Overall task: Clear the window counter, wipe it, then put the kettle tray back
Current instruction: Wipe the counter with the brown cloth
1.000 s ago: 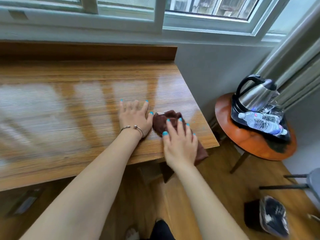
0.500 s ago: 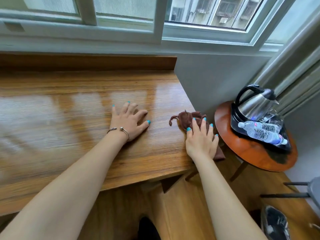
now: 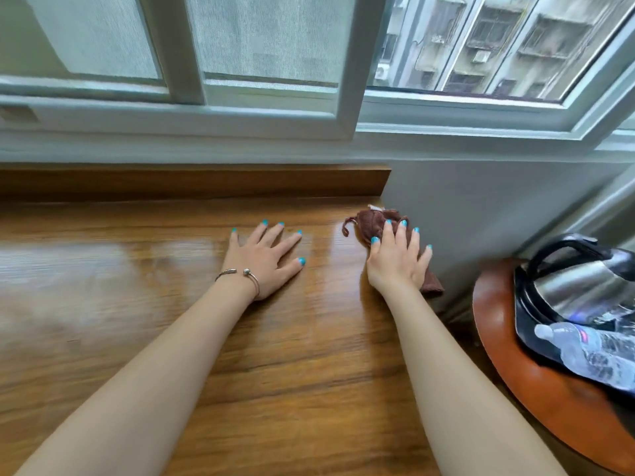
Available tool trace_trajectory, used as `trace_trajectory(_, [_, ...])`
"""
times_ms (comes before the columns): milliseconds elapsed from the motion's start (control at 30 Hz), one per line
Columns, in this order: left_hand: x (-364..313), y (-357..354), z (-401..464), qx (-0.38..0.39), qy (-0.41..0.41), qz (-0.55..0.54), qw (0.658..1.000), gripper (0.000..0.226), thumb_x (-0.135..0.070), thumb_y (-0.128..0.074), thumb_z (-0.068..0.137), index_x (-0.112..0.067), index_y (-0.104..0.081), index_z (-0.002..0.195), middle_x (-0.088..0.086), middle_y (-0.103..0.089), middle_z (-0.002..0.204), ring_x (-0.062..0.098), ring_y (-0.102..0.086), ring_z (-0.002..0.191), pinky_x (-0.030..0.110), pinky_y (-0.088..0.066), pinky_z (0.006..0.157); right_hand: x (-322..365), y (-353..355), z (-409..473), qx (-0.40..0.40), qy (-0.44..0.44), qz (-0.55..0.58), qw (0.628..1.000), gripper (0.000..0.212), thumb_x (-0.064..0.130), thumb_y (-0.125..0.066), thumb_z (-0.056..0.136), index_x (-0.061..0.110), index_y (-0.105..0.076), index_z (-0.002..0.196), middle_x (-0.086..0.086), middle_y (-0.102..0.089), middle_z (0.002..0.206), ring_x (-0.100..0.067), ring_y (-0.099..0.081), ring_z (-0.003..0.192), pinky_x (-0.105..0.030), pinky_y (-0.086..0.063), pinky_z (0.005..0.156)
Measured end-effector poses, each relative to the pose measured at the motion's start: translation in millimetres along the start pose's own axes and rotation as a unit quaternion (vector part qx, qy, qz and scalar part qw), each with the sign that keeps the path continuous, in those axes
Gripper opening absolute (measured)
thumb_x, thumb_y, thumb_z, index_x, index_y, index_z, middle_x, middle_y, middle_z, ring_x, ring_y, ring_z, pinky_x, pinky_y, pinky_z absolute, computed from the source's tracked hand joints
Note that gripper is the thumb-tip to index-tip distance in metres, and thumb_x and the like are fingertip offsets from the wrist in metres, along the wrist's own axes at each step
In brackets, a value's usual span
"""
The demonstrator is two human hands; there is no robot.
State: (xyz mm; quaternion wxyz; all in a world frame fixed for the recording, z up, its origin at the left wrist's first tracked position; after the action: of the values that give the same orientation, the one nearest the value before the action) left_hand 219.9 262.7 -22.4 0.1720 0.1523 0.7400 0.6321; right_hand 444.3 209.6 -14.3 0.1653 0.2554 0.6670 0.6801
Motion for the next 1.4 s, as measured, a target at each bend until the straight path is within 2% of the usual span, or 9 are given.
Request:
trace_trajectory(200, [19,3,35,0.016,-0.023,-0.003,1.000,0.067,-0.079,-0.011,0.083,-0.057,0.003,0.144,-0.013,0.002,0.161,0.014,0.007,0.148,0.053,0.001,0.117,37,-4,58,-0.002,0.001,0.028,1.000,0.053,0.041,-0.018,0.105,0.028,-0.014,0.156,0.005,-0.003,0.164,-0.022,0.000,0.151,-0.047,-0.004,0.120])
trace_trajectory(400, [31,2,33,-0.013,-0.034,-0.011,0.999,0.088,-0.084,0.002,0.069,-0.048,-0.004,0.149,-0.011,-0.005,0.161,0.015,0.001,0.148,0.048,-0.002,0.119,37,-8,61,-0.022,-0.006,0.028,0.999,0.051,0.042,-0.020,0.105,0.031,-0.017,0.155,0.006,-0.007,0.164,-0.020,-0.004,0.150,-0.042,-0.010,0.120])
trace_trajectory(600, [80,2,10,-0.038,-0.032,-0.014,0.999,0.089,-0.078,0.009,0.069,-0.045,-0.007,0.150,-0.011,-0.009,0.160,0.015,-0.002,0.148,0.043,-0.004,0.119,70,-11,42,-0.032,-0.059,0.031,0.997,0.050,0.041,-0.025,0.103,0.032,-0.024,0.153,0.004,-0.013,0.163,-0.021,-0.011,0.149,-0.042,-0.015,0.117])
trace_trajectory(800, [149,7,-7,-0.027,-0.023,-0.027,0.999,0.087,-0.079,0.007,0.067,-0.051,-0.006,0.147,-0.012,-0.009,0.160,0.015,-0.003,0.148,0.047,-0.005,0.119,208,-35,-29,-0.025,0.046,0.036,0.998,0.052,0.043,-0.025,0.103,0.032,-0.021,0.154,0.004,-0.011,0.163,-0.020,-0.009,0.150,-0.040,-0.013,0.117])
trace_trajectory(967, [159,5,-9,-0.024,-0.050,-0.056,0.997,0.083,-0.081,0.005,0.070,-0.051,-0.004,0.147,-0.014,-0.006,0.160,0.013,0.001,0.148,0.051,0.001,0.117,187,-29,-19,0.005,0.101,0.020,0.995,0.051,0.042,-0.026,0.103,0.034,-0.021,0.153,0.007,-0.014,0.163,-0.019,-0.010,0.149,-0.040,-0.019,0.116])
trace_trajectory(1067, [158,4,-7,-0.015,-0.060,-0.064,0.996,0.074,-0.080,-0.005,0.080,-0.050,-0.004,0.147,-0.014,-0.004,0.160,0.013,0.004,0.148,0.052,0.004,0.116,119,-18,17,-0.036,-0.034,-0.004,0.999,0.050,0.041,-0.029,0.103,0.032,-0.027,0.152,0.005,-0.017,0.162,-0.021,-0.014,0.148,-0.046,-0.023,0.115])
trace_trajectory(1133, [158,5,-7,-0.017,-0.061,-0.066,0.996,0.072,-0.079,-0.009,0.082,-0.050,-0.005,0.148,-0.014,-0.003,0.161,0.013,0.004,0.148,0.053,0.004,0.115,88,-10,30,-0.035,-0.138,0.021,0.990,0.049,0.043,-0.030,0.102,0.033,-0.029,0.151,0.006,-0.016,0.162,-0.022,-0.015,0.148,-0.048,-0.015,0.117])
trace_trajectory(1200, [160,3,-6,-0.020,-0.059,-0.069,0.996,0.071,-0.079,-0.010,0.083,-0.050,-0.006,0.148,-0.013,-0.004,0.161,0.013,0.004,0.148,0.053,0.004,0.115,95,-11,30,-0.038,-0.165,0.029,0.985,0.049,0.043,-0.031,0.102,0.035,-0.031,0.150,0.007,-0.016,0.162,-0.023,-0.016,0.147,-0.047,-0.011,0.118])
trace_trajectory(1400, [159,8,-10,-0.029,-0.041,-0.052,0.997,0.070,-0.078,-0.015,0.082,-0.048,-0.016,0.145,-0.011,-0.015,0.158,0.016,-0.005,0.147,0.055,-0.004,0.115,162,-27,-24,0.010,0.075,0.004,0.997,0.049,0.048,-0.030,0.102,0.042,-0.025,0.151,0.013,-0.013,0.162,-0.017,-0.012,0.149,-0.039,-0.015,0.116])
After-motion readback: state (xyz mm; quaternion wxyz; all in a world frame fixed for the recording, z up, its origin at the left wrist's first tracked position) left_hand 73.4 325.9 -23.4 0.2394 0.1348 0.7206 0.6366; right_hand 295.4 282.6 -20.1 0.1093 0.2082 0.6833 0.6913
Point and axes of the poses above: each hand's wrist, its own z-axis towards the middle knuckle, its own y-axis out of the back of the hand, x = y × z, the point moved 2 cm from there along z, towards the middle knuckle
